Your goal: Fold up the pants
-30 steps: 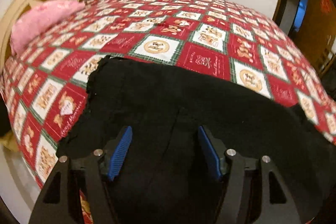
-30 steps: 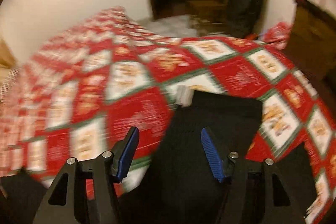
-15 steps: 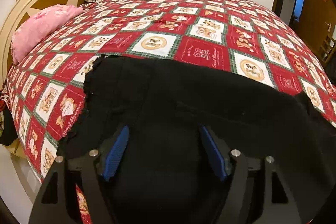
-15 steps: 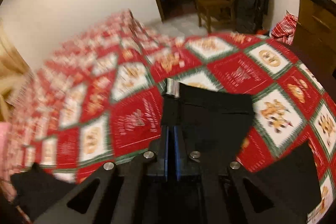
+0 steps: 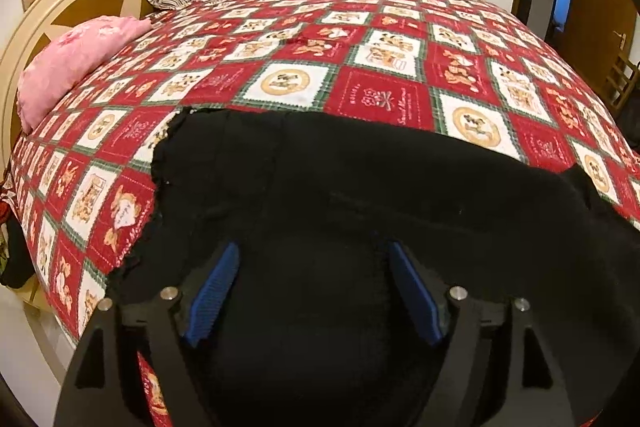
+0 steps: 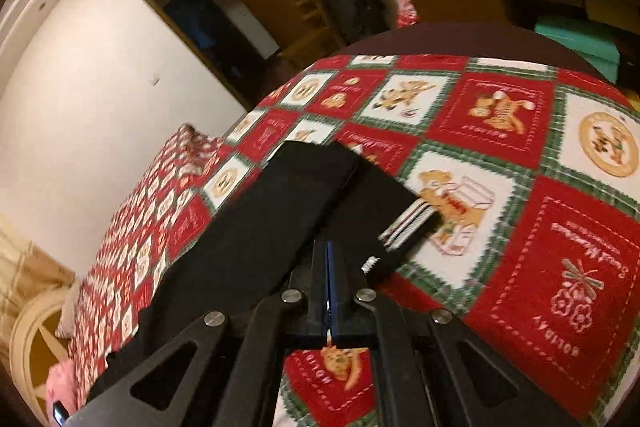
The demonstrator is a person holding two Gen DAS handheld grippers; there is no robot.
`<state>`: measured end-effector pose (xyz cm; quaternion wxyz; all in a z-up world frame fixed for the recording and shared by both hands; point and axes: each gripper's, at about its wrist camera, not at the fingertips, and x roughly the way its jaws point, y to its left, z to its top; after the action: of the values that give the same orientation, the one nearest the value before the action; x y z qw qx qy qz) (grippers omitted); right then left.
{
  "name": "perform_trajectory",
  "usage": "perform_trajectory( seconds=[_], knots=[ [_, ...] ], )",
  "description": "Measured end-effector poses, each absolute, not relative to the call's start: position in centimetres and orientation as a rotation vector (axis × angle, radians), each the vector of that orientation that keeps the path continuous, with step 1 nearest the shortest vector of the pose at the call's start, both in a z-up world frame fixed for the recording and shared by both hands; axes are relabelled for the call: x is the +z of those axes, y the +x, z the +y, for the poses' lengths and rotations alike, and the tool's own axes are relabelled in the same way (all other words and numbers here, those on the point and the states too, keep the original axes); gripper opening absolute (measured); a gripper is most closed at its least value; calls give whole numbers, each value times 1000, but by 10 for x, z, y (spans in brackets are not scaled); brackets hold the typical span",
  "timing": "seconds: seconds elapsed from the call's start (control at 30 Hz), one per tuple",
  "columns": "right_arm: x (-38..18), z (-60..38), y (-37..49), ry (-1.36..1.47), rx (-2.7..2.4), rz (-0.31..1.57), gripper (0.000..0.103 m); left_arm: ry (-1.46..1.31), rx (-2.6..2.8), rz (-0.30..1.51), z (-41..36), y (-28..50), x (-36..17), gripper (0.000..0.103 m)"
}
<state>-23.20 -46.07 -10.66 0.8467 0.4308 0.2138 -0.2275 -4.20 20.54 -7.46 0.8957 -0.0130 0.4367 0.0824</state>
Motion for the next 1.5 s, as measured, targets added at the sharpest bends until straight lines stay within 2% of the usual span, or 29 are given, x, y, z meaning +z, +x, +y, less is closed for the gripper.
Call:
perform_trajectory(
  seconds=[0.07,0.1,0.17,0.2,0.23,0.33,0.37,0.43,0.57,0.6,0.63,0.67,1.0,1.2,1.27,1.4,1.5],
  knots=[
    [-99,-467,-231,899,-484,413,2,-39,167,910,207,-42,-74,81],
    [-96,-473,-228,910,-478,403,7,-44,165,911,208,-43,-73,81],
    [-91,-479,-220,924,-447,396,45,-55,159,909,208,-45,-71,81],
    [-89,-480,-215,919,-440,404,76,-61,157,908,208,-46,-71,81],
    [-90,-481,-207,910,-436,404,79,-67,155,906,208,-47,-71,81],
    [-98,-486,-188,913,-426,447,77,-64,159,910,207,-47,-72,81],
    [-102,-487,-180,898,-446,483,74,-60,161,911,207,-46,-73,81],
    [-109,-487,-163,851,-476,553,58,-57,162,912,206,-45,-73,81],
    [-110,-490,-147,818,-537,582,56,-63,164,912,208,-45,-72,81],
    [-112,-491,-143,823,-551,592,46,-66,163,911,209,-44,-73,81],
    [-112,-491,-141,809,-566,600,18,-67,164,911,209,-44,-73,81],
    [-113,-492,-137,806,-557,623,14,-66,163,910,210,-44,-73,81],
    [-68,-471,-191,745,-553,504,14,-66,158,911,210,-44,-73,81],
    [-115,-484,-229,886,-574,585,15,-52,151,910,210,-42,-73,81],
    [-124,-485,-235,913,-568,562,16,-47,149,911,210,-40,-72,81],
    [-114,-495,-246,945,-666,541,46,-45,145,909,210,-40,-69,81],
    [-88,-495,-260,834,-831,449,50,-30,142,890,207,-46,-63,81]
  ],
)
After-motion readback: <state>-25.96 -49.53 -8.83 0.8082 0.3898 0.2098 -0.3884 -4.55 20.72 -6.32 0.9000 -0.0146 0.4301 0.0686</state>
